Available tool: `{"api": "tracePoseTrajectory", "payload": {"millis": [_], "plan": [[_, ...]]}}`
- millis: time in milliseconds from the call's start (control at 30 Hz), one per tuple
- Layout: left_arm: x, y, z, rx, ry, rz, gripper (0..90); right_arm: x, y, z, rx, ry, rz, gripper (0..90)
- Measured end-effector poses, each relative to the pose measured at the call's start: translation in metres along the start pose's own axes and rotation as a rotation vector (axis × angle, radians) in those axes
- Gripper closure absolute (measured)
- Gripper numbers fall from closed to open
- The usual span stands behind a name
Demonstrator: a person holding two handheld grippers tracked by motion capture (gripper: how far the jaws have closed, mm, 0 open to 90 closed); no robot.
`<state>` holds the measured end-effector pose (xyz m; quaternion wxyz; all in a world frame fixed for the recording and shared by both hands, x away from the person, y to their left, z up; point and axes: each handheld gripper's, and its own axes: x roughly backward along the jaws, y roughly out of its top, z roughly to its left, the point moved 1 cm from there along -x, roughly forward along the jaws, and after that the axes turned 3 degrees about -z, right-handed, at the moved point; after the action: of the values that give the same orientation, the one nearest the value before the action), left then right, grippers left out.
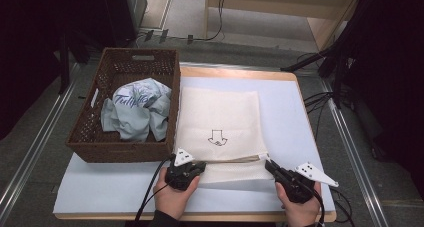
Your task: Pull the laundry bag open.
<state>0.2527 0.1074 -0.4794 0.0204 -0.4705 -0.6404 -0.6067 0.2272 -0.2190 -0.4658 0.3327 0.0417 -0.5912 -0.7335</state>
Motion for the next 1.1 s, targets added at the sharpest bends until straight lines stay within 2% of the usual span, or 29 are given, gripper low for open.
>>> {"api": "tracePoseTrajectory", "payload": {"millis": [133, 267, 367, 400, 500, 600, 667, 733, 833, 900, 967, 1100], "plan": [[0.003, -0.001, 0.001, -0.013, 0.027, -0.002, 88.1, 0.000, 0.000, 0.001, 0.001, 0.001, 0.002, 88.1], [0.006, -0.002, 0.005, -0.005, 0.025, -0.012, 88.1, 0.001, 0.000, -0.001, -0.005, -0.001, 0.000, 88.0], [0.009, -0.003, 0.005, -0.014, 0.034, -0.009, 88.0, 0.000, 0.000, 0.000, -0.001, -0.001, 0.001, 88.0], [0.010, -0.004, 0.006, -0.020, 0.054, -0.009, 88.1, 0.000, 0.000, 0.001, -0.001, 0.000, 0.002, 88.0], [0.015, -0.005, 0.011, -0.002, 0.064, -0.030, 88.1, 0.002, 0.001, -0.001, -0.005, -0.011, -0.002, 88.0], [0.019, -0.006, 0.015, -0.003, 0.080, -0.036, 88.1, 0.002, 0.000, -0.002, -0.005, -0.010, -0.004, 88.0], [0.021, -0.007, 0.016, 0.000, 0.076, -0.038, 88.1, 0.002, 0.000, -0.001, -0.008, -0.006, 0.000, 88.0], [0.022, -0.008, 0.016, -0.010, 0.086, -0.039, 88.1, 0.001, 0.000, 0.001, -0.001, -0.007, 0.000, 88.0], [0.026, -0.009, 0.018, -0.018, 0.122, -0.043, 88.1, 0.002, 0.001, 0.000, 0.001, -0.013, -0.003, 88.0], [0.029, -0.010, 0.021, -0.015, 0.110, -0.042, 88.1, 0.003, 0.001, -0.001, -0.007, -0.011, -0.008, 88.0], [0.032, -0.010, 0.021, -0.022, 0.124, -0.041, 88.1, 0.002, 0.000, 0.000, -0.002, -0.010, 0.001, 88.0], [0.036, -0.010, 0.024, -0.013, 0.118, -0.048, 88.1, 0.001, 0.001, 0.002, 0.007, -0.007, -0.001, 88.0]]}}
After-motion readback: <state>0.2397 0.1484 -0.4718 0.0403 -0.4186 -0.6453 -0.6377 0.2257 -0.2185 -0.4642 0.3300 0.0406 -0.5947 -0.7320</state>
